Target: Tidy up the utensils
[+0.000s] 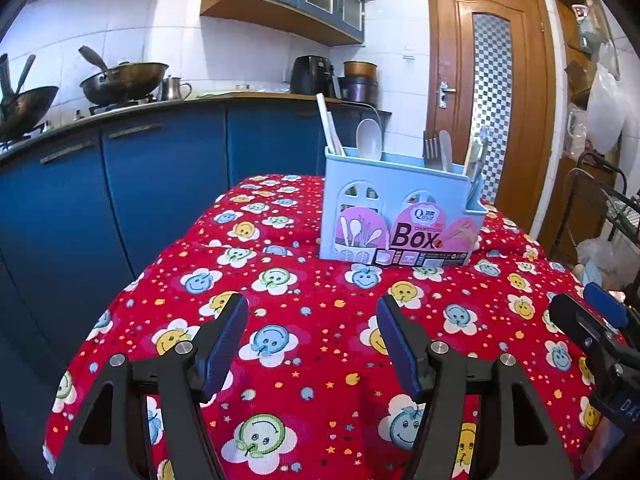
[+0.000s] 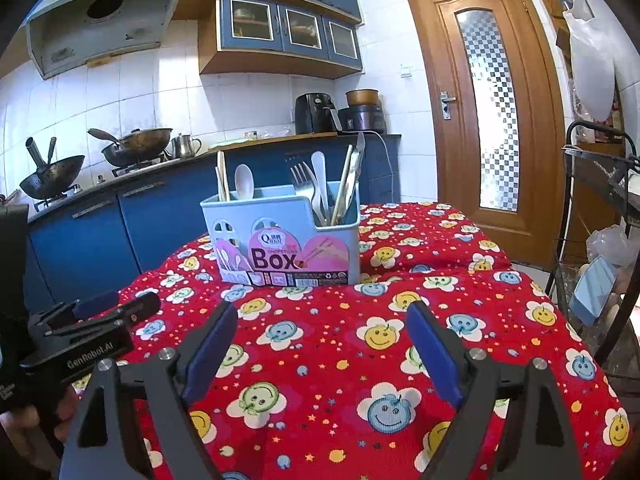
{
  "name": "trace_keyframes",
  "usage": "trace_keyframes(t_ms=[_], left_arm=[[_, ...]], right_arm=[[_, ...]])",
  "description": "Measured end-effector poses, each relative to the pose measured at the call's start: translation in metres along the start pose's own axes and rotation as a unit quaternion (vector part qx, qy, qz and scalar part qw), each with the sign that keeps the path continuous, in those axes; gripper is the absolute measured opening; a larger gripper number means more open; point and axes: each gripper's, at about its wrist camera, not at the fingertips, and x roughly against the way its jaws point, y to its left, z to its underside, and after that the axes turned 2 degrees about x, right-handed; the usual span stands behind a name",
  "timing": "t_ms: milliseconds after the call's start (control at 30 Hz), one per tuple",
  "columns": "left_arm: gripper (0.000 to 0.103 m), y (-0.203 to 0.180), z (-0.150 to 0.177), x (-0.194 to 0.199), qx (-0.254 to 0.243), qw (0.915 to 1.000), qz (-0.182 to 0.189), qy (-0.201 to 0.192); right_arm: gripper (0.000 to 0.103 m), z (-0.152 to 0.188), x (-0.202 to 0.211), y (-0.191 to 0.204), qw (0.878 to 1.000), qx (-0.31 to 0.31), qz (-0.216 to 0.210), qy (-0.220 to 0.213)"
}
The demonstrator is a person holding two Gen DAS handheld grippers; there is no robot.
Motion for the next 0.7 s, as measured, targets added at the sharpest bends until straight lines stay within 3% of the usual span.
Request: trace_keyframes(t_ms=[700], left_arm=[[0.068,-0.0002,-0.0005,0.0003,-0.001,1.0000,0.000,-0.006]], right_arm=[[0.089,0.0005,0.0018,-0.0010,1.000,-0.007,-0.002,-0.001]])
